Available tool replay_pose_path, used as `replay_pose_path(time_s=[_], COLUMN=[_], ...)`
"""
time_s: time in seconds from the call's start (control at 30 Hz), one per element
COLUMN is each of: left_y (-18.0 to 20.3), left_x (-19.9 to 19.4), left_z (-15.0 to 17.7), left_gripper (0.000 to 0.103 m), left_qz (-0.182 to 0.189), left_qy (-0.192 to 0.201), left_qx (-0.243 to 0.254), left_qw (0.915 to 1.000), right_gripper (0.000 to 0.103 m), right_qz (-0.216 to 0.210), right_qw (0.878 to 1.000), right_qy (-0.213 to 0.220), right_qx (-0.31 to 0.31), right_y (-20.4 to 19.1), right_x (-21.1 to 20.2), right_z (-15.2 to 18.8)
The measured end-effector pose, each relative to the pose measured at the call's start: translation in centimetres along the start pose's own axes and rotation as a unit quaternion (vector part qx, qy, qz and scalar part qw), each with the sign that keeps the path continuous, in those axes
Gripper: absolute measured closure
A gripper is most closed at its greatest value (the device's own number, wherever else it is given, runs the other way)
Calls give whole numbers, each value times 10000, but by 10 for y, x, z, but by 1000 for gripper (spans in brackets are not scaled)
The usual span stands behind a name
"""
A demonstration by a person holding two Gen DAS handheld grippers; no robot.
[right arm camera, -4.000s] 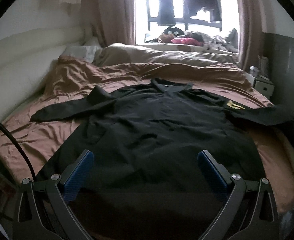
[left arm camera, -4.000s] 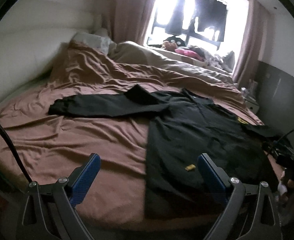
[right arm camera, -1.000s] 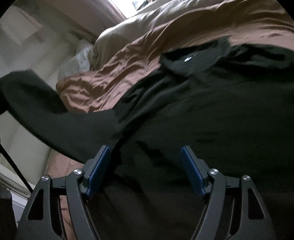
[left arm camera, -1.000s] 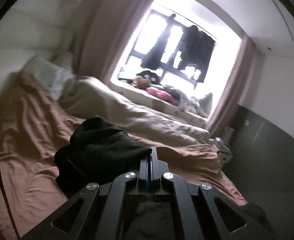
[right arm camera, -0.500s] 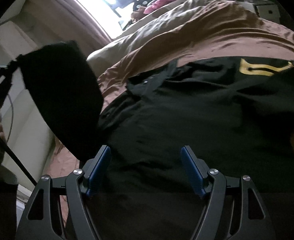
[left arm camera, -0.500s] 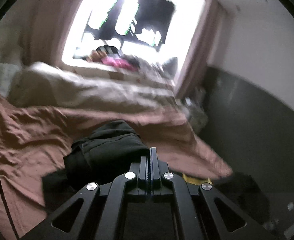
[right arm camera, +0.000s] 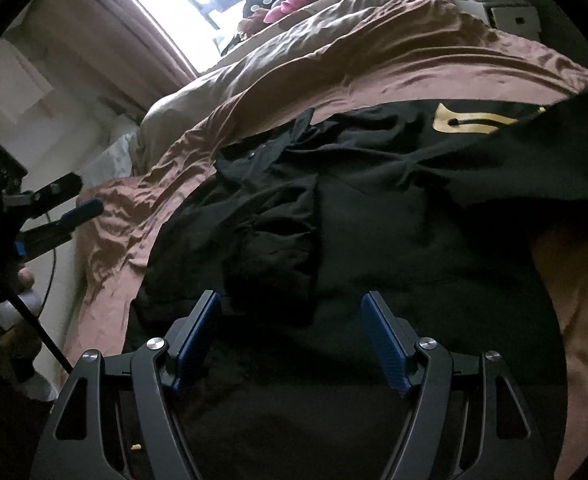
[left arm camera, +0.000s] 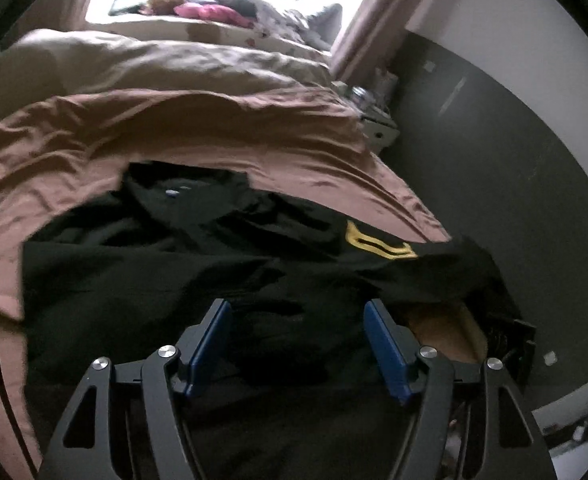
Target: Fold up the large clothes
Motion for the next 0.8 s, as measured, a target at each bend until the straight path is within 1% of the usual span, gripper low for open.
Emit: replay_pose_path(time_s=[0.03,0.07,0.1,0.17,0.2,0.33,0.47,0.53,0.6,0.63,0.7,0.73,0.77,0.8], left_y=[-8,-9,-17,-35,-44,-84,-131,-145,-160,-166,-182,-185,-193,-200], left_x=[-10,-10,-17,-27,-33,-47,-50,-48,-44,-41,-35,-32,-28,-22], left_z=[4,3,6,16,22,47,70,76,84,89,101,104,110,116], left_gripper=[33,33,33,33,33,33,34,35,41,42,48,50,55,60], left_qz=[-159,-256,-394,-666,-772,-1150,-1378,-1478,-1596,-1667,-1846,-1888,-1952,-2013], left_qy=[86,122,170,210,227,265,202,149,46,-10,-117,-156,-233,-324], left_qx=[-2,-11,-42,-156,-222,-477,-903,-1010,-1065,-1082,-1107,-1121,-1155,-1195], left_qw=[9998,9996,9991,9974,9965,9919,9861,9837,9814,9800,9765,9755,9737,9717], right_gripper=[32,32,32,32,32,32,32,32,32,32,32,32,32,32], right_qz=[65,154,346,587,736,1056,1322,1417,1494,1503,1570,1662,1821,1934], right_qw=[9999,9997,9986,9958,9927,9824,9722,9674,9626,9606,9545,9502,9429,9381], right_qy=[-23,-56,-103,-154,-237,-488,-617,-698,-798,-854,-967,-984,-1000,-997], right_qx=[-92,-191,-383,-689,-924,-1461,-1830,-1979,-2115,-2174,-2344,-2446,-2604,-2696], right_y=[-7,-9,-21,-33,-46,-83,-113,-124,-131,-132,-136,-136,-137,-137], right_x=[4,8,16,33,43,75,106,122,138,146,161,167,174,178], right_z=[-1,-1,-4,-8,-10,-10,-10,-6,0,2,10,12,16,18])
Point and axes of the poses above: each gripper's, at about its wrist camera, not at the fingertips, and x roughly the way its jaws point, y to its right, z to its underside, the point moved 1 cm from there along x, roughly the way its jaws point, and after that the axes turned 2 degrees about -x, right-handed, at the moved point
